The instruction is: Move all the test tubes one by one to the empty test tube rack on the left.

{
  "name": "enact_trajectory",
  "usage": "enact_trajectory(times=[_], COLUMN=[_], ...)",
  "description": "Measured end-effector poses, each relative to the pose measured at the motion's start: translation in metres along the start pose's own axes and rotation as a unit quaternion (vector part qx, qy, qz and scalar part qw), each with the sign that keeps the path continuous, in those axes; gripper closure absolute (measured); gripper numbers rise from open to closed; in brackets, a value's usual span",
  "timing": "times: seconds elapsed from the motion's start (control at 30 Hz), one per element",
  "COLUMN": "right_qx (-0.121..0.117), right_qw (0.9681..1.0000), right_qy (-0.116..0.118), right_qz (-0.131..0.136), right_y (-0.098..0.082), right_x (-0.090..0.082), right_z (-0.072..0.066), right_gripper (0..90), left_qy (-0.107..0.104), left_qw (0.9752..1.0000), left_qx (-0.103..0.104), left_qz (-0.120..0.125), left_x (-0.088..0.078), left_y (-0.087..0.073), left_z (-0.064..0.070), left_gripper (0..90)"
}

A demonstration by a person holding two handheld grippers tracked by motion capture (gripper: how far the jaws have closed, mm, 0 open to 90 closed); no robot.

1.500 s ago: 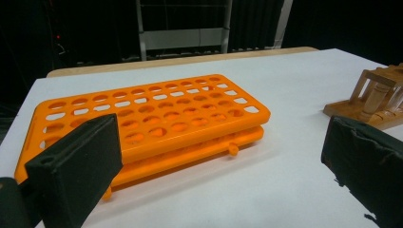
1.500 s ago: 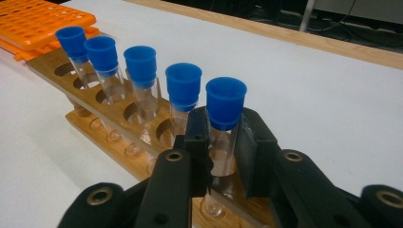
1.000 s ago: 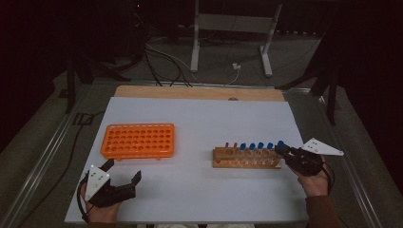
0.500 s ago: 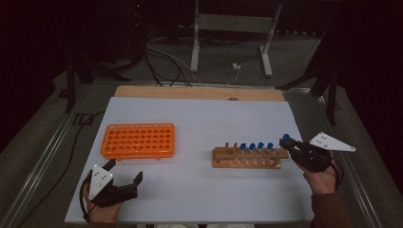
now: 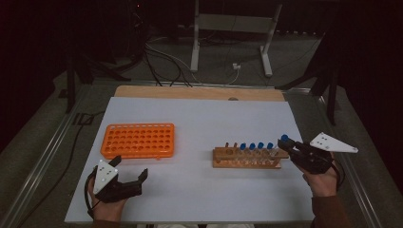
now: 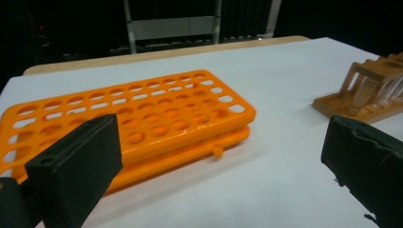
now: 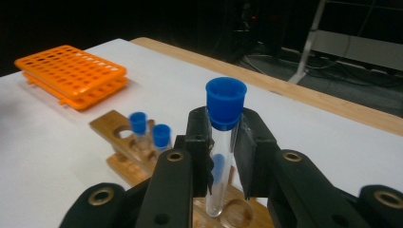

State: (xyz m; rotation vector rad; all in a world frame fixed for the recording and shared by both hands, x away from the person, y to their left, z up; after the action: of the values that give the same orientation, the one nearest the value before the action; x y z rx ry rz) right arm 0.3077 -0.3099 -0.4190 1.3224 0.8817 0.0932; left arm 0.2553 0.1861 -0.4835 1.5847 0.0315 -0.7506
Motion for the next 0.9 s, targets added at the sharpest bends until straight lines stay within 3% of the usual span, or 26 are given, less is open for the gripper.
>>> enact_trajectory(times=[0.23, 0.57, 0.9], right_qx=[-0.012, -0.031, -0.041], right_qw=[0.9993, 0.9954, 0.9924], right_qy=[0.036, 0.091, 0.116], right_qz=[0.002, 0.006, -0.001], right_y=[0.006, 0.019, 0.028], right_x=[0.005, 0.022, 0.045], right_z=[-0.023, -0.06, -0.082], right_gripper=[76.5, 76.5, 76.5], left_qy=[-0.025, -0.062, -0.102], left_qw=[0.9994, 0.9968, 0.9928], left_qx=[0.023, 0.049, 0.062], left_qz=[0.0, 0.004, 0.01], left_x=[0.003, 0.017, 0.038], left_y=[0.013, 0.039, 0.06], left_z=[0.016, 0.033, 0.055], left_gripper=[0.9, 0.9, 0.9])
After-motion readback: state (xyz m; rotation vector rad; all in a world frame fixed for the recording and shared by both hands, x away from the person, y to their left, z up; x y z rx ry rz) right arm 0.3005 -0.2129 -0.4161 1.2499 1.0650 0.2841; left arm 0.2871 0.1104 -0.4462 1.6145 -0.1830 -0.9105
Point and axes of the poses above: each handheld gripper's, and its own axes: x roughly forward along the jaws, y roughly out of its top, z roughly to its right, the point moved 5 cm from there along x, roughly forward along the jaws, and after that the axes turned 8 degrees about -z, right-handed, at the moved point
